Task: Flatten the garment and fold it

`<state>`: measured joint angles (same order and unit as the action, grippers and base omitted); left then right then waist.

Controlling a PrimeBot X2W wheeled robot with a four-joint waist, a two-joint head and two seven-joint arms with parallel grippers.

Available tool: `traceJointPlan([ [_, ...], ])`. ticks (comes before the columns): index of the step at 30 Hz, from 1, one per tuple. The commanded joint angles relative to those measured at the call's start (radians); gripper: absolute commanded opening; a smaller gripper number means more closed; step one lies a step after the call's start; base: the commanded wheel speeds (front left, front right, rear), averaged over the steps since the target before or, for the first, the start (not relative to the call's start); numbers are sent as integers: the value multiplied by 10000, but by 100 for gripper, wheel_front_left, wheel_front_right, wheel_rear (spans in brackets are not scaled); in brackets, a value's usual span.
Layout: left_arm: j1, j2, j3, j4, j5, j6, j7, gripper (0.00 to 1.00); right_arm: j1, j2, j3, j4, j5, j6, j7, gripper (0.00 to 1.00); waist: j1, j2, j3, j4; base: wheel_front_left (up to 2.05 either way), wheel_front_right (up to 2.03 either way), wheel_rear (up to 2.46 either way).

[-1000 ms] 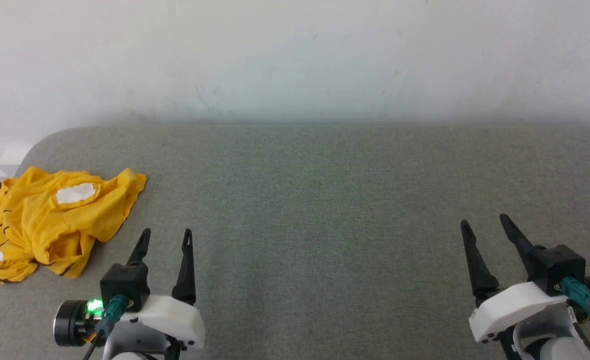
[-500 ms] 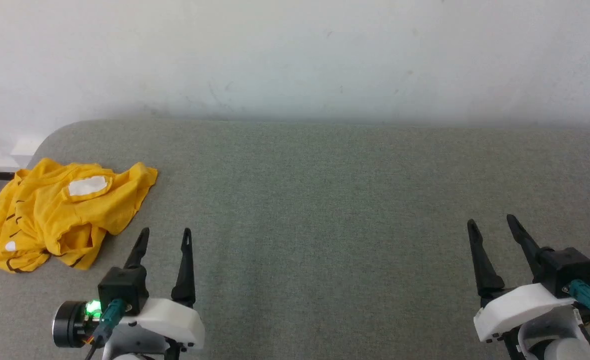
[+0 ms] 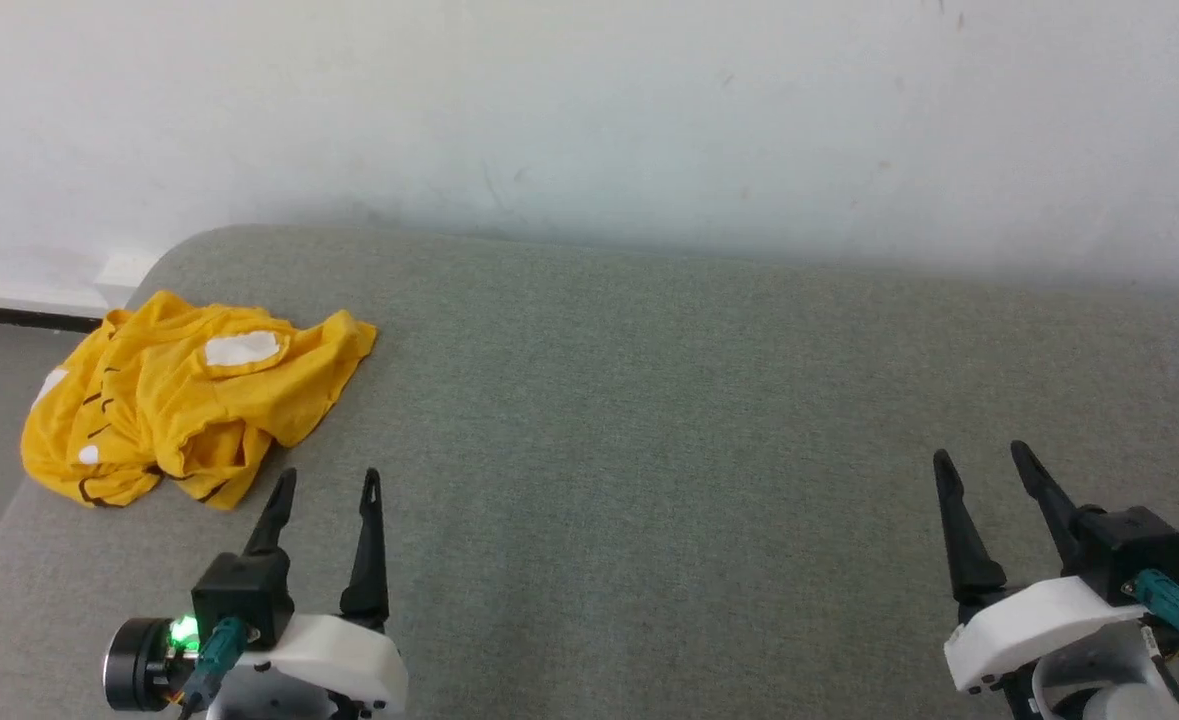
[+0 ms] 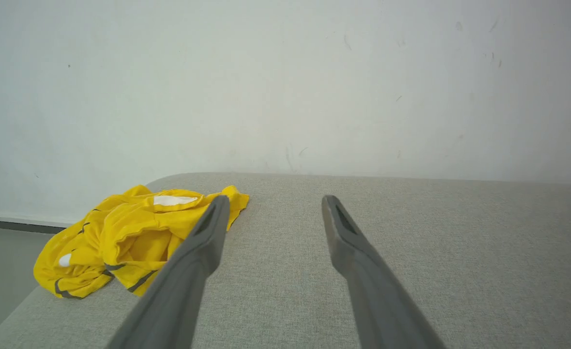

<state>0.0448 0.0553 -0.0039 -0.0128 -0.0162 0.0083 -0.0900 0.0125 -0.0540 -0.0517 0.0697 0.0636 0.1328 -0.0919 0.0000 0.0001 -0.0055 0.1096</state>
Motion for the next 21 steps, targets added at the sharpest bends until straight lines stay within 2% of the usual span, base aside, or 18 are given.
traceJointPlan([
  [1, 164, -20, 35, -13, -81, -53, -128, 100, 82, 15, 22, 48, 87, -8, -113, 100, 0, -1, -69, 199, 0, 0, 0],
  [21, 430, -28, 168, -22, -182, -72, -546, 100, -69, 21, 411, 627, 291, -12, -530, 100, 0, -1, -91, 1731, 0, 0, 0],
])
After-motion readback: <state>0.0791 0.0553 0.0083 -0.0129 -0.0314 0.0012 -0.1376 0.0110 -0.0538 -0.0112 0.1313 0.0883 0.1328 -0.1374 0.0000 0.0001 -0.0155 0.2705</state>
